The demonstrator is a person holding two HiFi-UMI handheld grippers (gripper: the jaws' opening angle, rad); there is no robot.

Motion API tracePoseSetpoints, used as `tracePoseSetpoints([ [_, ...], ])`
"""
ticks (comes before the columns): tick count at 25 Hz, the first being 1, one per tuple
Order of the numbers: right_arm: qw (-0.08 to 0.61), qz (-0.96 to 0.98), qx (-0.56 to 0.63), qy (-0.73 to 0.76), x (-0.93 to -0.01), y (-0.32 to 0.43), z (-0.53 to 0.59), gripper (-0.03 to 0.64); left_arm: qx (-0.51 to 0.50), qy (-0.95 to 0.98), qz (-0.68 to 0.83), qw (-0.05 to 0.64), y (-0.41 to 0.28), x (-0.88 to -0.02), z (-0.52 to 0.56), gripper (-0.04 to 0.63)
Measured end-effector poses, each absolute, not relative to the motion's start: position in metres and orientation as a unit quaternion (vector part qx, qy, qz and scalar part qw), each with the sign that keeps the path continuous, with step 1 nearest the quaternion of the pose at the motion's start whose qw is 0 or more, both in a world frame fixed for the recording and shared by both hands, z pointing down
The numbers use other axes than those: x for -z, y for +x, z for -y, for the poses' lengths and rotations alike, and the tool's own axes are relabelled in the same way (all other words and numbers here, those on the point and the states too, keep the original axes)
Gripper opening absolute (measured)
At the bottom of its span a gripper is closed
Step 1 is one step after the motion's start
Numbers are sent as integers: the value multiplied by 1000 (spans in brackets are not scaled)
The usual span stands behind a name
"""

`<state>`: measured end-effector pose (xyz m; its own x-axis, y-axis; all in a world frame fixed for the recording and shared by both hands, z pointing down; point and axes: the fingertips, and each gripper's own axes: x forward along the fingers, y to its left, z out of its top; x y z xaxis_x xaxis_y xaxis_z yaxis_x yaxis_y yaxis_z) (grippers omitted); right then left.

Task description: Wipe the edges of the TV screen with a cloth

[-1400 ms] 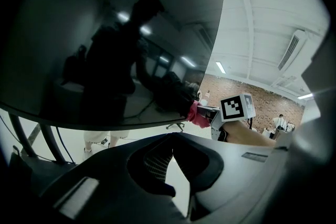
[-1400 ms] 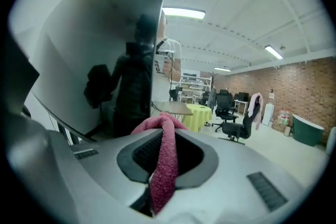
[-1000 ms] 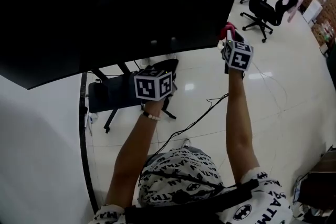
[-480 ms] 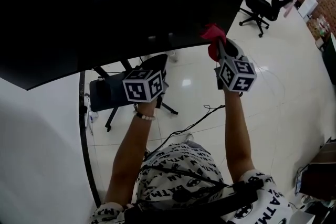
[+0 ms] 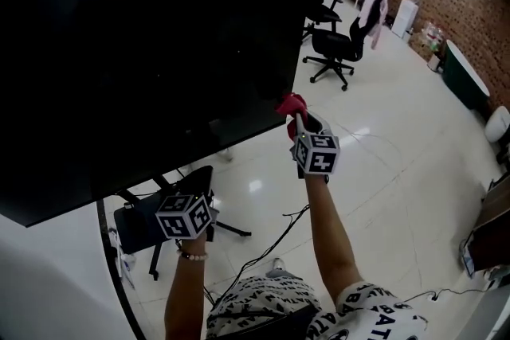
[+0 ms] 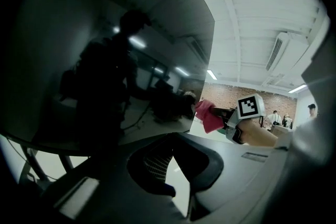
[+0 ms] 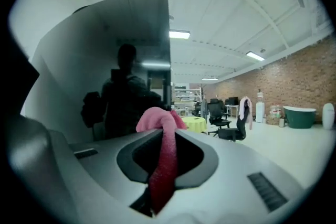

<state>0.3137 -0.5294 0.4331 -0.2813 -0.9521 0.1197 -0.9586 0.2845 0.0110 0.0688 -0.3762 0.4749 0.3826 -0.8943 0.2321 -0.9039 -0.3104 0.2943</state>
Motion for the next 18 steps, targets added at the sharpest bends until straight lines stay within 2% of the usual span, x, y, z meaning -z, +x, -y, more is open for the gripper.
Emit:
tracePoseSetpoints([
  [7,116,788,-77,599,-485,335,583,58,-18,829,533,172,128,-456,399,-5],
  [10,109,809,-80,572,-492,321,594,58,-23,833,529,160,144,-443,411,-4],
  [13,83,819,-43,566,-451,317,594,58,-31,836,528,146,154,-423,422,-3],
  [18,37,827,57,558,-324,307,592,58,-28,846,521,113,169,-372,441,-3],
])
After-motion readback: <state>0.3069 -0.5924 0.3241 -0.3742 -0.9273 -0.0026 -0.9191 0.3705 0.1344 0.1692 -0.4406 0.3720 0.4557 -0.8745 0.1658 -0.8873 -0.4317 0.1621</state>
